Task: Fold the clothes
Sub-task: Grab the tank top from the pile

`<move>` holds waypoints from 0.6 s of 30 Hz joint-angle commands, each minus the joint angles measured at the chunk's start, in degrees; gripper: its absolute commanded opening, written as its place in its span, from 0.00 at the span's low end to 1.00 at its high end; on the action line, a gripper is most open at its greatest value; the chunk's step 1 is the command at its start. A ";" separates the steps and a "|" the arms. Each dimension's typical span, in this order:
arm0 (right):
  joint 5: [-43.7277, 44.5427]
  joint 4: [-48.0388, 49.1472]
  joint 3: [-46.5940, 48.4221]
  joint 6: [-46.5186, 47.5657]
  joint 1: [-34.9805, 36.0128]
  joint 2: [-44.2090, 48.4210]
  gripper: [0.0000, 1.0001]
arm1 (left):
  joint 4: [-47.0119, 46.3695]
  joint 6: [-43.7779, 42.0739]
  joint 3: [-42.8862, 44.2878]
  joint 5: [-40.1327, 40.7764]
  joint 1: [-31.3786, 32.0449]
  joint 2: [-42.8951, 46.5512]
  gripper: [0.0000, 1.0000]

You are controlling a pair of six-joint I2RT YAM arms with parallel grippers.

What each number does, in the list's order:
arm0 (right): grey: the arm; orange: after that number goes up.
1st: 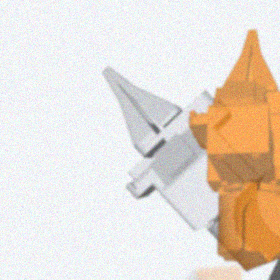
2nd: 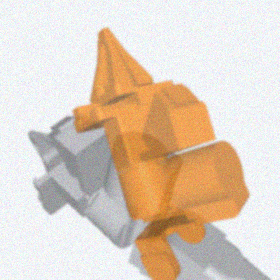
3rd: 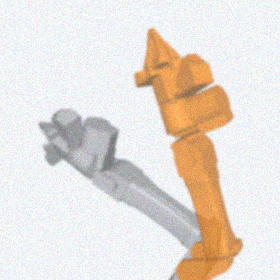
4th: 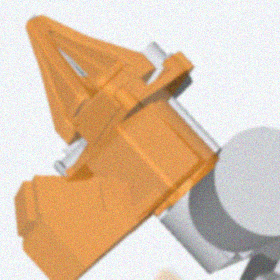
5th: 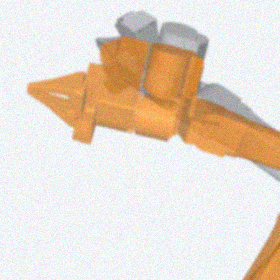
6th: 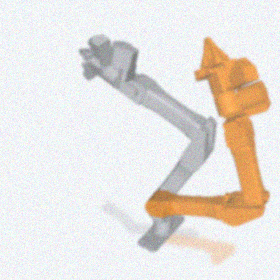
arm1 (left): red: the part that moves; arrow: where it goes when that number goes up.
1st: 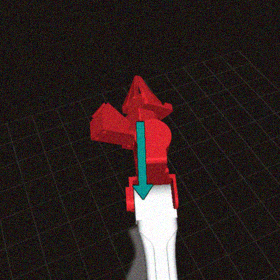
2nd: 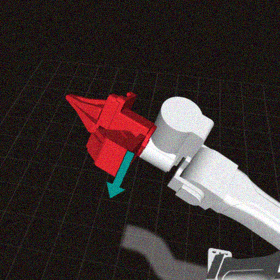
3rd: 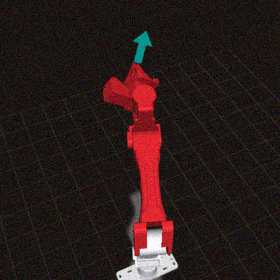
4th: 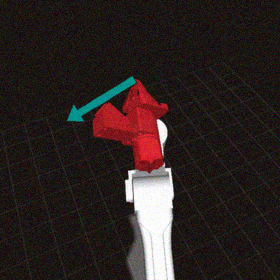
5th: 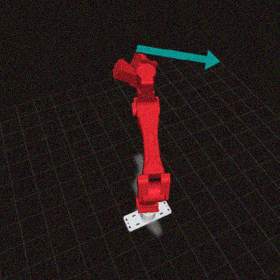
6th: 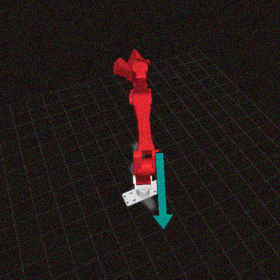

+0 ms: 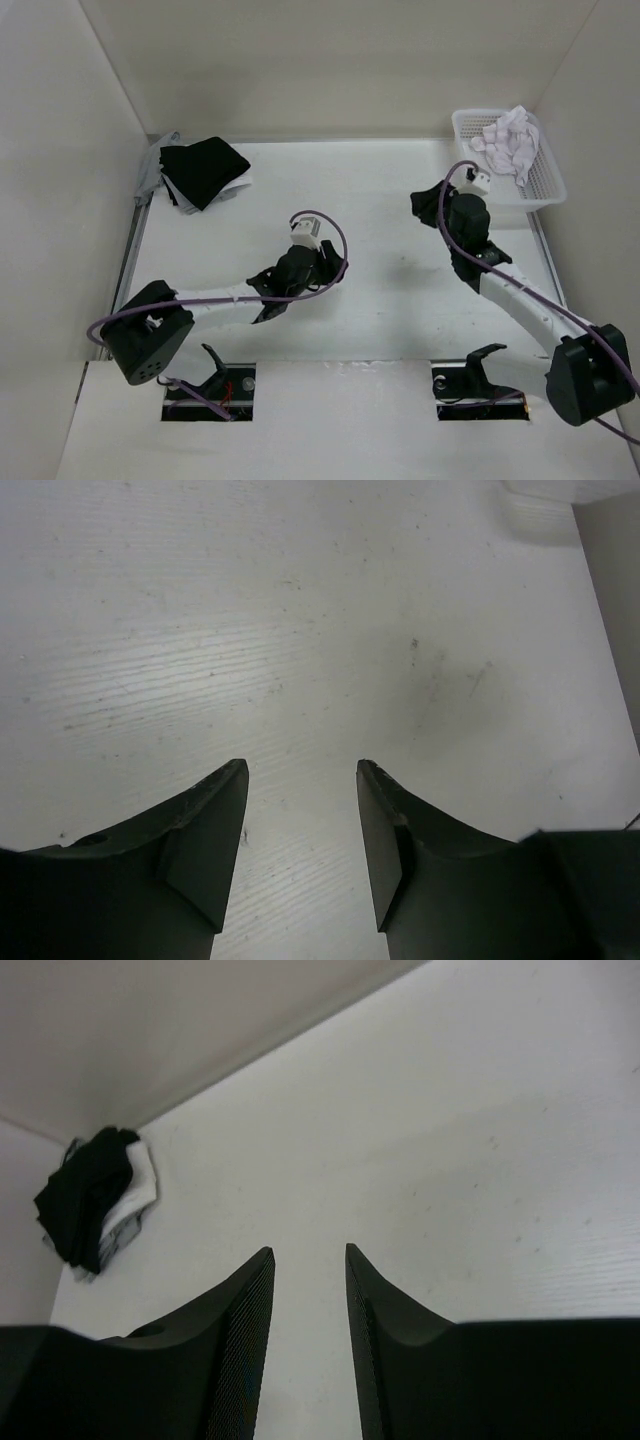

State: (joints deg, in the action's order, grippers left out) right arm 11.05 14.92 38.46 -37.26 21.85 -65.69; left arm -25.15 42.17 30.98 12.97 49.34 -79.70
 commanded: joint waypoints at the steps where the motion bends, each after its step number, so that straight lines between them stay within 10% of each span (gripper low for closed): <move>1: 5.29 -4.10 7.58 2.97 -6.14 -0.04 0.39 | -5.08 -2.01 0.93 -0.40 1.50 -0.80 0.46; 4: 5.47 -5.16 10.32 3.33 -10.90 -2.07 0.35 | -7.02 -2.36 -0.83 -1.28 1.68 -0.98 0.46; 9: 6.18 -7.00 21.81 3.59 -22.66 -15.31 0.00 | -10.97 -2.88 -3.82 -2.42 0.01 0.42 0.46; 13: 7.85 -13.05 39.80 5.43 -30.75 -36.20 0.01 | -13.35 -2.45 -5.67 -3.74 -3.59 -0.01 0.46; 18: 7.32 -15.88 55.11 8.51 -35.86 -51.61 0.27 | -14.58 -1.92 -6.72 -5.06 -6.67 -0.28 0.46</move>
State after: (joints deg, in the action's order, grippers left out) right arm 17.26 3.25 86.32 -31.92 -12.10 -112.60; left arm -34.61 40.40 25.32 9.72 44.10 -80.58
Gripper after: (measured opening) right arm 0.211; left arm 0.458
